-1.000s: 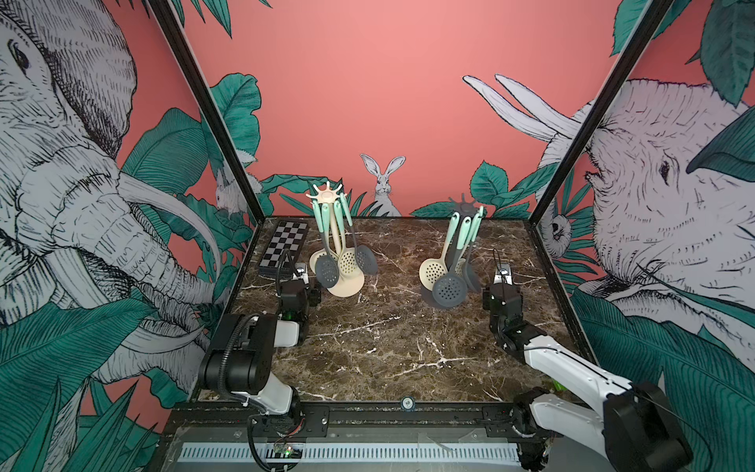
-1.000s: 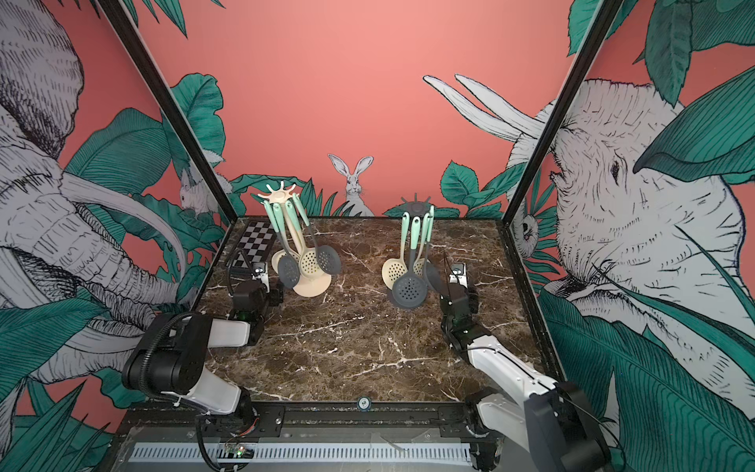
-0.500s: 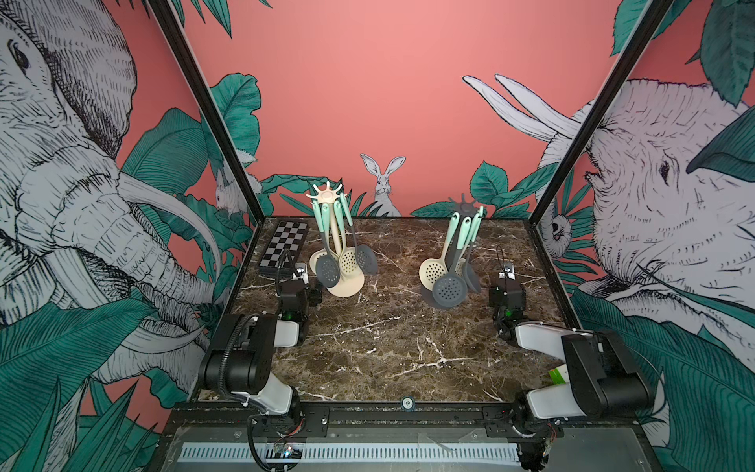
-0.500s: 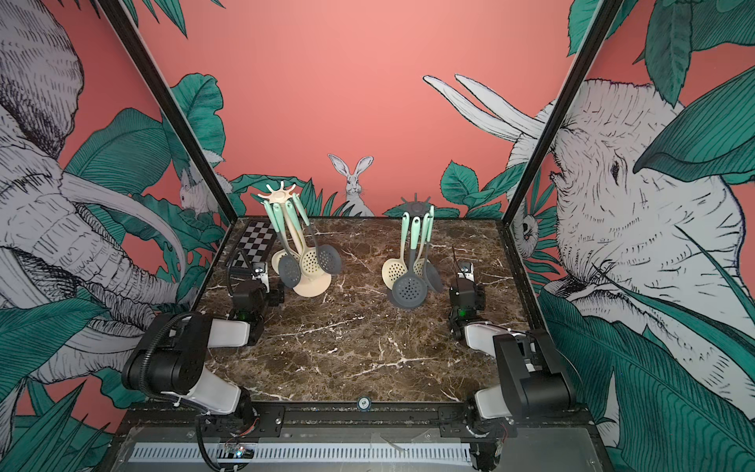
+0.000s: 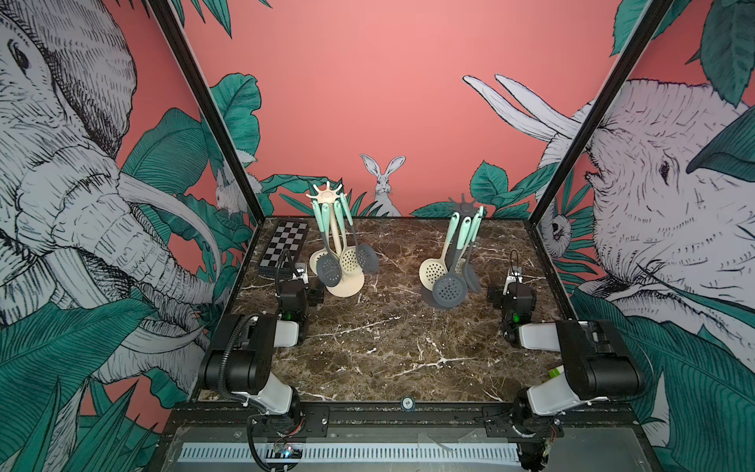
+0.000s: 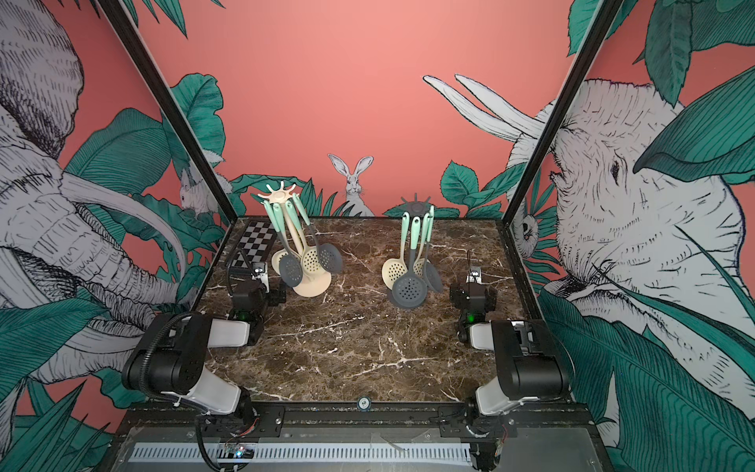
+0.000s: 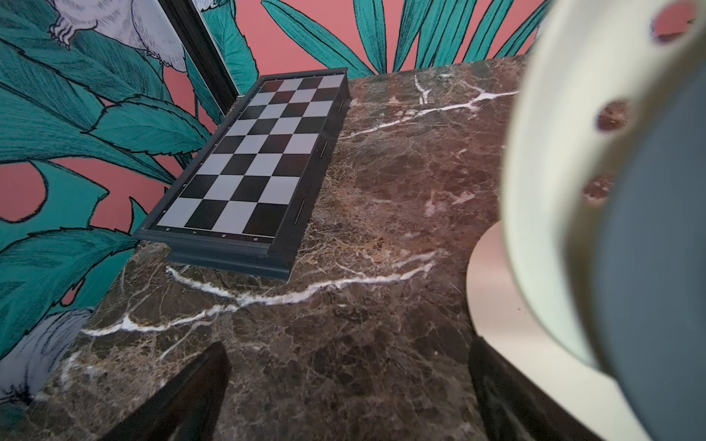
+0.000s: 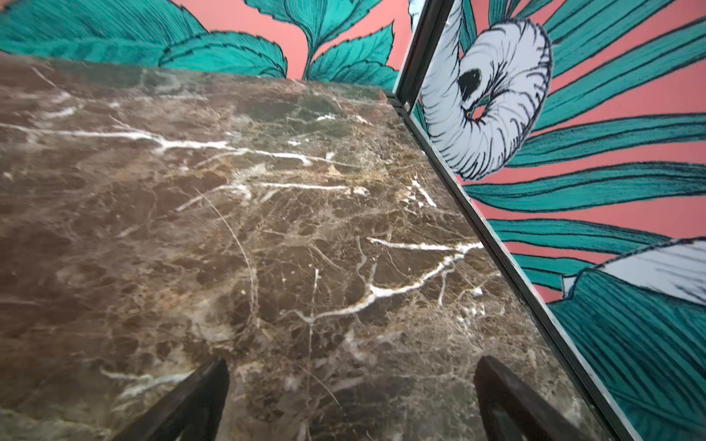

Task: Hang the skimmer on the kitchen utensil rack
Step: Reset both arms

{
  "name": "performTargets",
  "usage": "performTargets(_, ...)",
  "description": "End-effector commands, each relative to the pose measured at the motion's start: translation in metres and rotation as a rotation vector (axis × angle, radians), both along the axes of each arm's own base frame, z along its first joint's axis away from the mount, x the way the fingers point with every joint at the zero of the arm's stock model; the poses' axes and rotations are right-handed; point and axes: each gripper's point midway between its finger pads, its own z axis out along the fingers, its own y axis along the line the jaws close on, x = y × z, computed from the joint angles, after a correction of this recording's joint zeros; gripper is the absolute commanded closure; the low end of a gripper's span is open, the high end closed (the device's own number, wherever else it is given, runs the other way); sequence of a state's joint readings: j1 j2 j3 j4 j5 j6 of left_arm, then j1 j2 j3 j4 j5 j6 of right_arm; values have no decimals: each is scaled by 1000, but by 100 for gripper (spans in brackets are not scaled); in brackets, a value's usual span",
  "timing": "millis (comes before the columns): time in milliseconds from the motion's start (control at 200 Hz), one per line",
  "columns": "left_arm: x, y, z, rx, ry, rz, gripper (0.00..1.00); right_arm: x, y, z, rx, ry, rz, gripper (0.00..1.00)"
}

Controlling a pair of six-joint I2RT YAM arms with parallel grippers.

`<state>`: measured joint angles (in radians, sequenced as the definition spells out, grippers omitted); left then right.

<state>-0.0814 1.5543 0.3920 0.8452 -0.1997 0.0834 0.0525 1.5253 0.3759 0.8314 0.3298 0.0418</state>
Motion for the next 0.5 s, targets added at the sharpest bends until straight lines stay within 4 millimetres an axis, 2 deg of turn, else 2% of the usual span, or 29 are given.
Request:
performTargets(0,7,1,15,4,-50,-1,1,4,-1,12,7,-59,-22,2)
performTargets(495,7,1,15,5,-51,-2,1,4,0,13,1,-60,-20,2)
